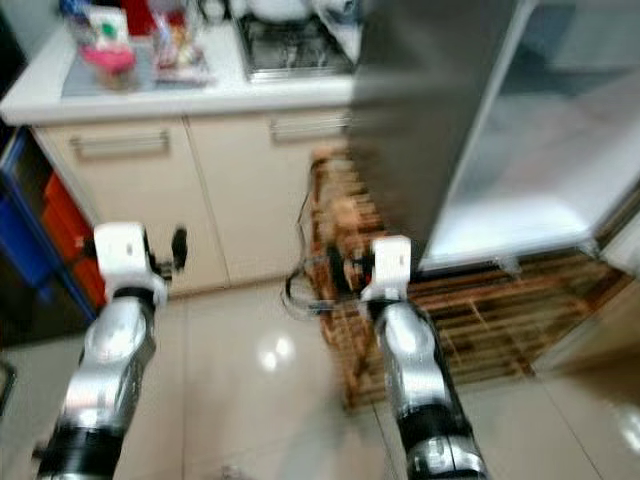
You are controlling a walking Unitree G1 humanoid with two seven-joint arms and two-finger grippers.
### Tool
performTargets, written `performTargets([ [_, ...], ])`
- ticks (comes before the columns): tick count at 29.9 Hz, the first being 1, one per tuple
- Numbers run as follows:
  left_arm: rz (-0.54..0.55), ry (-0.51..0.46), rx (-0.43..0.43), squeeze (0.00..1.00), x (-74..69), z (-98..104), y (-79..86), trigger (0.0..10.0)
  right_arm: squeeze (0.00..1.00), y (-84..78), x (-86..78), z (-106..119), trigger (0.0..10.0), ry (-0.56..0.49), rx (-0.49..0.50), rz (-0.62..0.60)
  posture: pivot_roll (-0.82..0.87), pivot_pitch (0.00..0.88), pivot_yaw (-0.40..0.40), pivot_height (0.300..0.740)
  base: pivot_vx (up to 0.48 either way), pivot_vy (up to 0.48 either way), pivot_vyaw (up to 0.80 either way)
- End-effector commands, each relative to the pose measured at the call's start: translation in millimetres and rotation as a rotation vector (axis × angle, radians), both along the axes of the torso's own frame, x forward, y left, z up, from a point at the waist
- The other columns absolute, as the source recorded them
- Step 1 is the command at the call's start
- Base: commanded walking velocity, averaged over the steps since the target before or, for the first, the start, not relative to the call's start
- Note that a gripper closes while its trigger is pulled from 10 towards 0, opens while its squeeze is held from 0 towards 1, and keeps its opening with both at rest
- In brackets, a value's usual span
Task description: Restocking fridge
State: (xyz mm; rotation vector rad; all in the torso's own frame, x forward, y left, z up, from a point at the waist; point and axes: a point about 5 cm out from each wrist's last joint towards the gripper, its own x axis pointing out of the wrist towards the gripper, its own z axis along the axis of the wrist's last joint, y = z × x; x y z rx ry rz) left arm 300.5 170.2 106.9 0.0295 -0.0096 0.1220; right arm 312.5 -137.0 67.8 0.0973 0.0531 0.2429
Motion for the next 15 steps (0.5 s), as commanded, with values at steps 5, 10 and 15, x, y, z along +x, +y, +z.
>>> performTargets([
  [5, -0.029, -0.017, -0.001, 0.00, 0.6, 4.1, -7.5, 10.0, 0.04, -4.8, 1.8, 0.9, 10.0, 0.001, -0.006, -0.012, -0.01, 0.000, -0.002, 0.740, 0.448, 0.000, 0.61],
  [10, -0.041, -0.024, 0.003, 0.00, 0.9, 5.5, -9.6, 10.0, 0.04, -4.2, 2.5, 1.7, 10.0, -0.001, -0.003, -0.011, -0.01, 0.000, 0.000, 0.740, 0.449, 0.000, 0.60],
  [15, -0.062, -0.034, 0.010, 0.00, 2.9, 7.8, -11.5, 10.0, 0.00, -7.8, 2.7, -1.9, 10.0, 0.021, -0.008, -0.046, -0.01, 0.000, 0.005, 0.740, 0.448, 0.000, 0.34],
])
